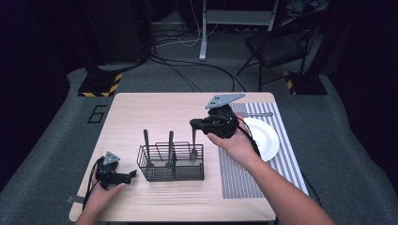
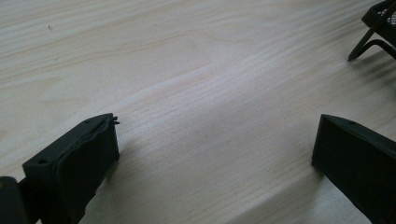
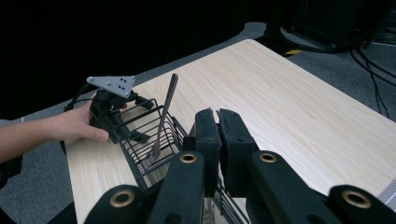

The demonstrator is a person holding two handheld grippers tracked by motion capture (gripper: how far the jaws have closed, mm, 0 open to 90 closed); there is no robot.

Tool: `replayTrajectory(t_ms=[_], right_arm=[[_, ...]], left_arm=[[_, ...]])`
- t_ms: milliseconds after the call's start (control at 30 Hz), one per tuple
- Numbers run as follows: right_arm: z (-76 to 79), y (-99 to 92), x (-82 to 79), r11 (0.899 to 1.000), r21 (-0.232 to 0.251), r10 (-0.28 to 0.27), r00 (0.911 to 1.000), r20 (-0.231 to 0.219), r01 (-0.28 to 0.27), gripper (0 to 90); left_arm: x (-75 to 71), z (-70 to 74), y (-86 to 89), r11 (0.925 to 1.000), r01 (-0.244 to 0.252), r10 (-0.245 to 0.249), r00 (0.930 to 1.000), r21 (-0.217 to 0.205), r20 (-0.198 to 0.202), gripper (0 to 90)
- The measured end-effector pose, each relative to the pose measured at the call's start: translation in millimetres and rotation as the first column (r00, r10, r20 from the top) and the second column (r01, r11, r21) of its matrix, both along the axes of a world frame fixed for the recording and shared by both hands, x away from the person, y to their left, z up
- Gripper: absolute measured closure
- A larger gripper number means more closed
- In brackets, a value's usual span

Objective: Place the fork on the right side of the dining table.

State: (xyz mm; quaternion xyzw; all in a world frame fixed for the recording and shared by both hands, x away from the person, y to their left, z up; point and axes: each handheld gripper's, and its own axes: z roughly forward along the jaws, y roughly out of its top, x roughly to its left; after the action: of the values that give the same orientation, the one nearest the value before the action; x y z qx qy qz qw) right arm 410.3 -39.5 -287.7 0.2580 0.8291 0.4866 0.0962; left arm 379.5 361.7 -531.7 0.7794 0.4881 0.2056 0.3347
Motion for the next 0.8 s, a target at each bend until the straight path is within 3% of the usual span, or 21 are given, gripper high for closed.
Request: replayTrajectory(t_ms=[800], right_arm=[[54.1,-19.9,2.2,0.996,0.019,-0.093,0.9929,0.073,0.092,86.9]], left_arm=[[-0.2,0.0,-0.1,1.0,-0.001,0.001,1.0,-0.001,-0.003,0.3]])
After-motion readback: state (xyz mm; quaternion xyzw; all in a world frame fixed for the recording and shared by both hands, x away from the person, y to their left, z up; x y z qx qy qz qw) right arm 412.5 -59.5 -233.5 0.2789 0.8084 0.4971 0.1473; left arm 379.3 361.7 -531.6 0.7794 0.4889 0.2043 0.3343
